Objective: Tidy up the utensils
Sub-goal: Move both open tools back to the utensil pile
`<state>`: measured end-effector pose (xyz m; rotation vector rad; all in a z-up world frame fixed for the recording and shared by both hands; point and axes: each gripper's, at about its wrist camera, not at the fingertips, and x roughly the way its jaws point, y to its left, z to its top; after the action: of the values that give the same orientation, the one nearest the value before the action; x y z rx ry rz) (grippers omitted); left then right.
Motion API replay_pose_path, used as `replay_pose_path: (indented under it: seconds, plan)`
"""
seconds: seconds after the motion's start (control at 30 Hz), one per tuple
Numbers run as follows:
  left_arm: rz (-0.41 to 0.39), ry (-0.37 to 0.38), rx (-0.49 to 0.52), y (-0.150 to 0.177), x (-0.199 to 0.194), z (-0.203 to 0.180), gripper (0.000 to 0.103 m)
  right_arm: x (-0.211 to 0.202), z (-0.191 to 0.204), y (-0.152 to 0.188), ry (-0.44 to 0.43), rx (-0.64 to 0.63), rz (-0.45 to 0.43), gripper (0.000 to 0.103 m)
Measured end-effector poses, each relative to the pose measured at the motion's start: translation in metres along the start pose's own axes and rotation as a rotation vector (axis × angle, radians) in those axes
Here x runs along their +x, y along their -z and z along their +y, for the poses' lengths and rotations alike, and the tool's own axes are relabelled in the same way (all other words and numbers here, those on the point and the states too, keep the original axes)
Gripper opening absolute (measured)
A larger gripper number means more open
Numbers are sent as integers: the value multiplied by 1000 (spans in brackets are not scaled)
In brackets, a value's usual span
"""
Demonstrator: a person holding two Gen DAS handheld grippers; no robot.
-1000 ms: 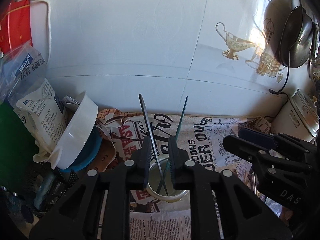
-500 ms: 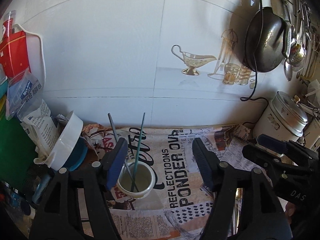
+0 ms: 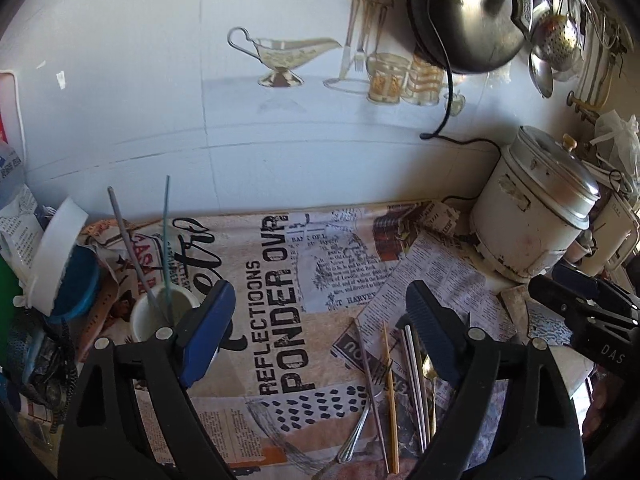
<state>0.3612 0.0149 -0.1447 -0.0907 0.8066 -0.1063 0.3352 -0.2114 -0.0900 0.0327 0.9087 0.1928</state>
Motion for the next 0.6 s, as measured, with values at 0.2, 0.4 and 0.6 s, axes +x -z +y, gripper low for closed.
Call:
replay_pose_path:
  seconds: [0.2,0.4,0.6]
  plan:
    - [125,1,26,24,49,-26,87,23,-45,23,53,60,101,59]
    - [248,-20,40,56,90,-35,87,55,-66,51,72,71,231,59]
    - [346,-40,38,83,121,-35,87,86,-74,77,54,83,341,59]
